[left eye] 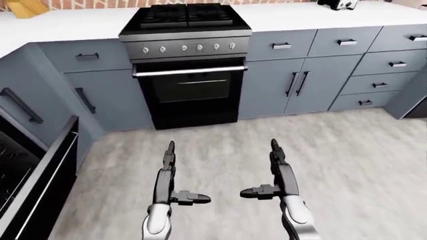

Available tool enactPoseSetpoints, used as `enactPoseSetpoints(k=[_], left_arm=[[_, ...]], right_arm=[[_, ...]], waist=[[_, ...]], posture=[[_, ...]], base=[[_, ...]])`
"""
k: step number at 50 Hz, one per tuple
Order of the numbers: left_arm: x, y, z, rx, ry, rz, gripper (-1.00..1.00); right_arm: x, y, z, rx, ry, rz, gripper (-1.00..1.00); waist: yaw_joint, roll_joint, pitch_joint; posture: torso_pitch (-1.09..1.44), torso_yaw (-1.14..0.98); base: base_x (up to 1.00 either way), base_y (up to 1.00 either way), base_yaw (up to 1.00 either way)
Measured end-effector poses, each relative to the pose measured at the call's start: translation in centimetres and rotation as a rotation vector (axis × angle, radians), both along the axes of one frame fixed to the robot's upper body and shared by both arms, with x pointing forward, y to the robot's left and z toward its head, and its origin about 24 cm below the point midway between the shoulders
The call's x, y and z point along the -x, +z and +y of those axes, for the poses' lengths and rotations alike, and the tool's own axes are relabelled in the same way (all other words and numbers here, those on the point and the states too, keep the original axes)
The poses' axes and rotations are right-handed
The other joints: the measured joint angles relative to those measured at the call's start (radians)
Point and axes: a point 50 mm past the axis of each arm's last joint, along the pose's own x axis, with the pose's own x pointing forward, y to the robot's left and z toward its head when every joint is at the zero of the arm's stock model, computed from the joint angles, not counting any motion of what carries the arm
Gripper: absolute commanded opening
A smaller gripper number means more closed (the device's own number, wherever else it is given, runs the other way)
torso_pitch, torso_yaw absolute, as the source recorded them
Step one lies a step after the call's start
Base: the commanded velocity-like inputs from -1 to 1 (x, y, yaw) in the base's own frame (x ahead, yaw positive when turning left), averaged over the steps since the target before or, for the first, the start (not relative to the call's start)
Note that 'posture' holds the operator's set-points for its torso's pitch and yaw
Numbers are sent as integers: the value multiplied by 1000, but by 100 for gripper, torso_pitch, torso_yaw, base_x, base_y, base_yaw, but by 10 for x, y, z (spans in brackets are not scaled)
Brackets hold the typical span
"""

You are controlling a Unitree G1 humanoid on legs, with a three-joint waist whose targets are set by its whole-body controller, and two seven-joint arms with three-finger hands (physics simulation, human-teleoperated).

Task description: Close the dishwasher door

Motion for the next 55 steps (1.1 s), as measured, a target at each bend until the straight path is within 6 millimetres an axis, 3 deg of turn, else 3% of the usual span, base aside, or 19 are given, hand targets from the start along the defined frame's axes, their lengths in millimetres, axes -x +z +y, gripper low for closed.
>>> enactPoseSetpoints(k=[2,4,7,9,14,23,25,27,29,33,36,37,40,43,45,55], left_arm=[[-1,2,1,-1,1,-7,100],[-2,5,1,-1,3,-27,100],[-3,8,1,0,2,-42,100],[-3,8,0,0,1,-43,100],[1,1,12,-15,43,-7,100],[-2,6,4,-6,15,-33,100],[-1,3,0,0,3,-20,100],[1,0,-1,-1,-5,-1,100],[1,0,0,-3,-2,-3,100],[-2,7,1,-2,2,-36,100],[-2,8,0,-3,0,-45,100],[-2,7,4,-13,7,-39,100],[2,0,11,-17,38,-5,100],[1,1,9,-15,36,-9,100],[-1,4,6,-12,24,-25,100],[1,2,5,-15,17,-10,100]], right_arm=[[-1,2,0,2,-1,-9,100],[-3,7,1,2,3,-31,100],[-3,9,2,2,8,-43,100],[-4,9,3,2,10,-43,100],[-2,5,14,-15,51,-13,100],[-6,12,8,-3,30,-51,100],[-4,8,4,3,17,-33,100],[-1,3,2,5,6,-6,100],[-1,3,2,6,6,-6,100],[-4,9,3,6,12,-35,100],[-4,11,4,4,16,-45,100],[-4,10,8,-6,23,-42,100],[-1,4,14,-13,51,-10,100],[-1,5,11,-7,43,-11,100],[-3,8,8,-2,28,-25,100],[-1,7,9,-11,32,-27,100]], waist=[[-1,7,-3],[-1,31,2],[-3,74,6],[-1,118,-1],[22,95,0],[5,-18,6],[-7,-1,9],[-9,-7,0],[-8,3,-4],[-8,62,6],[-1,132,-3],[6,118,3],[18,109,3],[18,73,3],[17,60,10],[29,51,-8]], posture=[[0,0],[0,0],[0,0],[0,0],[0,0],[0,0],[0,0],[0,0],[0,0],[0,0],[0,0],[0,0],[0,0],[0,0],[0,0],[0,0]], base=[[0,30,0],[0,32,0],[0,35,0],[0,36,0],[0,36,0],[0,36,0],[0,36,0],[0,36,0],[0,36,0],[0,36,0],[0,36,0],[0,36,0],[0,36,0],[0,24,0],[0,0,0],[0,0,18]])
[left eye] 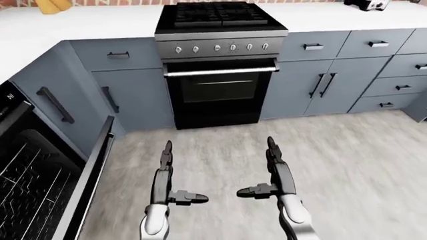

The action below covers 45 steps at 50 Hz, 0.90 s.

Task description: Close the dishwasher door

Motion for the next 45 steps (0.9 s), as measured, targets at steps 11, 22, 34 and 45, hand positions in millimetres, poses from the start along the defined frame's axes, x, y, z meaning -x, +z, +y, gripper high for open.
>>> enactPoseSetpoints(k=[11,22,34,45], left_arm=[[2,-2,-8,10,-28,10,100],[-1,2,-6,5,-24,-13,100],[1,2,-9,12,-27,-12,100],[1,4,-7,9,-23,-20,100]], right_arm=[[-1,1,-7,10,-22,5,100],[-1,0,-4,13,-20,12,100],[-1,3,-7,19,-25,-4,100],[0,3,-5,19,-24,5,100]], waist=[[-8,-62,10],[-30,43,24],[-32,-57,11],[-32,39,15]], posture=[[0,0],[0,0],[0,0],[0,0]], base=[[0,0,61],[0,3,6],[0,15,0],[0,32,0]])
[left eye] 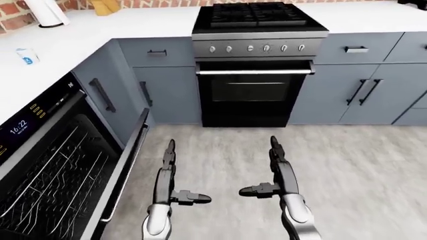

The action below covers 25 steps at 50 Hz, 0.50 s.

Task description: Close the dishwasher door

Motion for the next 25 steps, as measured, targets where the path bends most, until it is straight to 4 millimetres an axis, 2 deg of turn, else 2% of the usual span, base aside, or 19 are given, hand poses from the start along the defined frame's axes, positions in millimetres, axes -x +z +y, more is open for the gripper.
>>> enactPoseSetpoints(k=[2,6,11,18,20,22,25], left_arm=[[0,1,0,0,-1,-3,100],[2,-3,9,-13,32,17,100],[1,-3,6,-8,23,14,100],[1,-2,4,-9,15,9,100],[0,0,5,-10,18,1,100],[0,-2,1,-2,9,7,100],[3,-6,-2,0,-9,33,100]], right_arm=[[-1,2,0,0,0,-8,100],[1,-1,9,-16,30,6,100],[0,0,5,-11,19,2,100],[-2,3,5,-13,17,-13,100],[-2,3,6,-14,21,-14,100],[-2,1,2,-6,13,-4,100],[0,-3,-1,-2,-4,22,100]], waist=[[2,40,-11],[20,22,-5],[18,-32,1],[19,-74,1],[18,-95,-1],[4,-76,3],[-2,-92,-11]], posture=[[0,0],[0,0],[0,0],[0,0],[0,0],[0,0],[0,0]], base=[[0,43,0],[0,43,0],[0,43,0],[0,43,0],[0,42,0],[0,41,0],[0,38,0]])
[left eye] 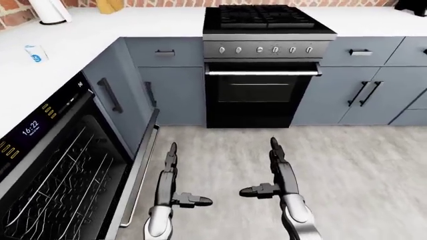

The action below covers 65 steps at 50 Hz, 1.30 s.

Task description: Close the dishwasher door

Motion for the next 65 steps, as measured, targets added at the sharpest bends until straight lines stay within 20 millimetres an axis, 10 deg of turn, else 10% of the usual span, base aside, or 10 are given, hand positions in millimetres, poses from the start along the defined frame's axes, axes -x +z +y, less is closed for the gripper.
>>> enactPoseSetpoints(k=[7,11,21,27,34,50,65], left_arm=[[-3,10,0,-1,0,-49,100],[0,3,12,-17,42,-15,100],[-2,8,4,-5,14,-37,100],[1,3,0,-3,-1,-8,100],[-2,10,2,-6,4,-50,100],[-1,8,6,-10,23,-36,100],[-2,4,5,-13,20,-20,100]], right_arm=[[-4,11,1,3,5,-52,100],[-1,4,13,-16,45,-14,100],[-2,11,4,-5,19,-50,100],[1,4,-1,2,-3,-11,100],[-1,10,3,-5,9,-47,100],[-2,11,8,-9,31,-50,100],[-2,11,5,-10,21,-41,100]], waist=[[4,119,8],[31,109,8],[6,-16,14],[-4,5,3],[4,128,1],[14,-11,11],[29,43,-19]], posture=[[0,0],[0,0],[0,0],[0,0],[0,0],[0,0],[0,0]], base=[[0,38,0],[0,39,0],[0,40,0],[0,40,0],[0,40,0],[0,37,0],[0,0,0]])
